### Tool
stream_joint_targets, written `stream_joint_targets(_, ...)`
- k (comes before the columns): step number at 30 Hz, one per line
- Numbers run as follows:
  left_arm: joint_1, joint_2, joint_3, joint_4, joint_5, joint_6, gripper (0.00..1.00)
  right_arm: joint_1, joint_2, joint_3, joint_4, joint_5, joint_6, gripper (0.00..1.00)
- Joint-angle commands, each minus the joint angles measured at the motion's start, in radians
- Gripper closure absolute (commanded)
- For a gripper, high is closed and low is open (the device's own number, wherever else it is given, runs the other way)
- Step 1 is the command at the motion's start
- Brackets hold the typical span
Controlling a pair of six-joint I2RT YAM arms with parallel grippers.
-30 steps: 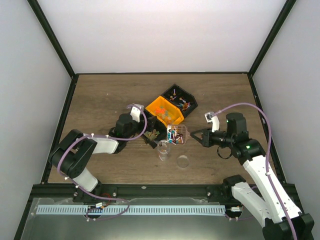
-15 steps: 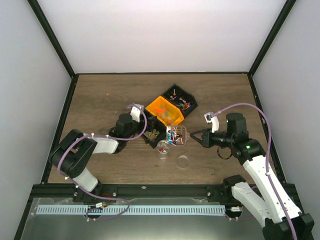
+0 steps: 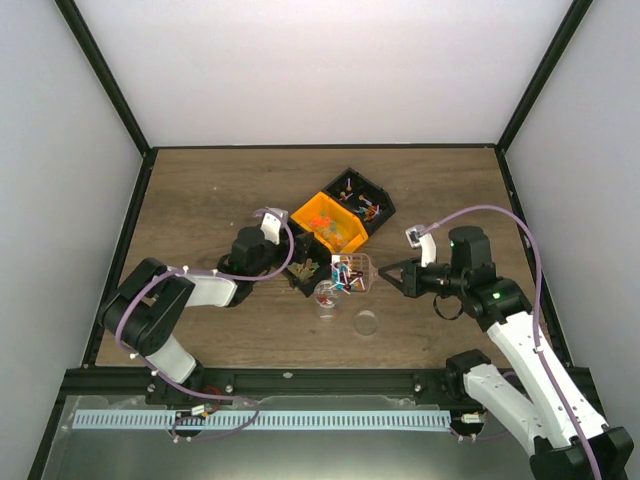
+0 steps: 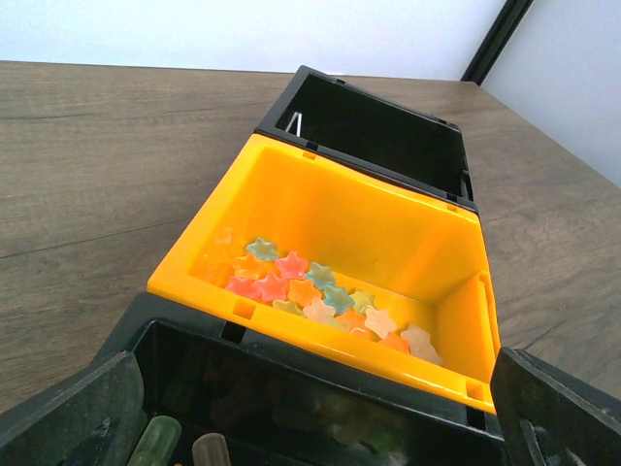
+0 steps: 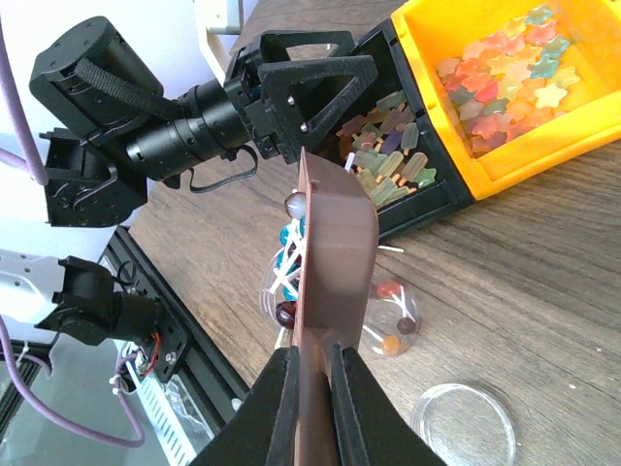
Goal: Pack the candies
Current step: Place the fake candies in the packing bottle.
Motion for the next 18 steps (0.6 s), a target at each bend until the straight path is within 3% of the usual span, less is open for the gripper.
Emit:
stream_joint_targets(1, 0.003, 0.033, -0.012, -0.064, 0.016, -0.030, 0.00, 0.016, -0.014, 0.045, 0.019, 0.024, -0.012, 0.99)
stream_joint_targets(18, 0.003, 0.041, -0.007, -0.064, 0.021, -0.029, 0.00, 0.044, -0.014, 0.022, 0.045, 0.050, 0.001, 0.99)
